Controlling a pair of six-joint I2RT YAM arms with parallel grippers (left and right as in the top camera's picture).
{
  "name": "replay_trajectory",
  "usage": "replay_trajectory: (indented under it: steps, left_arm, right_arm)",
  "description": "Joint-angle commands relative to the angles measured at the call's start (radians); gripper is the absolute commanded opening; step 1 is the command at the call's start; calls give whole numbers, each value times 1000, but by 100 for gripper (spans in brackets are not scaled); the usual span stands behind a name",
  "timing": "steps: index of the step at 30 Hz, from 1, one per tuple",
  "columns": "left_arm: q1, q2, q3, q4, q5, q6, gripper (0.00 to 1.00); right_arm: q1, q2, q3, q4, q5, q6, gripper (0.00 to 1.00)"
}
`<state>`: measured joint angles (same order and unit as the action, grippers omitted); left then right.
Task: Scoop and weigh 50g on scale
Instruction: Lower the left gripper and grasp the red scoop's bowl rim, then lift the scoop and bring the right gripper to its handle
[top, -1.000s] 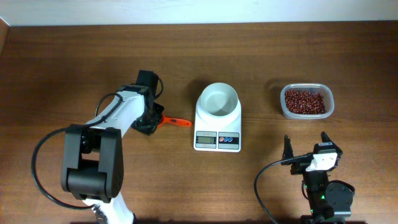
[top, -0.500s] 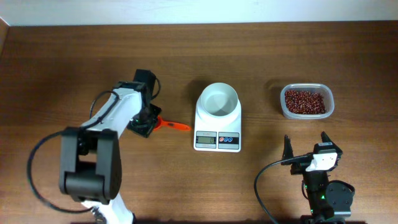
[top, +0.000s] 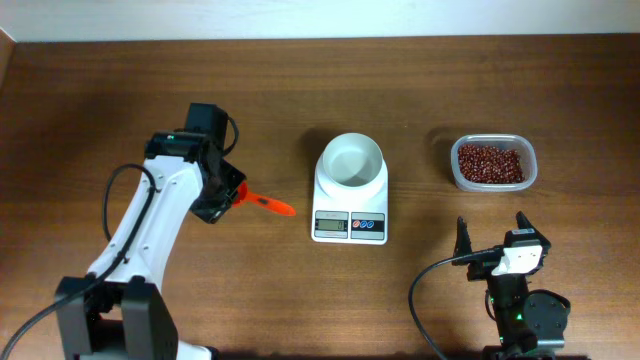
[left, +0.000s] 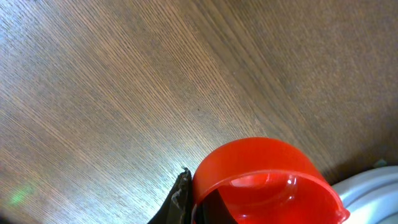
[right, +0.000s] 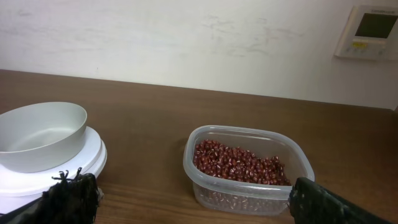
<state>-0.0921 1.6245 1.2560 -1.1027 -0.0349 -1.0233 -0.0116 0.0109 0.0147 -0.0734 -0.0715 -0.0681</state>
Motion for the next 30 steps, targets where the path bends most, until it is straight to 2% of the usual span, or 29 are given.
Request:
replay_trajectory:
  steps: [1, 14, 16, 24, 30]
  left_arm:
    - [2, -26, 19, -3, -14, 23, 0]
    - [2, -26, 19, -3, -13, 22, 0]
    - [2, -26, 19, -3, -6, 22, 0]
    - [2, -26, 19, -3, 20, 18, 0]
    - [2, -26, 19, -3, 21, 18, 0]
  right_arm:
    - [-2, -7, -9, 0, -2, -3, 99]
    - [-2, -7, -9, 3, -29, 1, 99]
    - [-2, -7, -9, 10, -97, 85, 99]
    - [-2, -7, -9, 29, -474, 649, 99]
    - [-2, -7, -9, 32, -615, 913, 99]
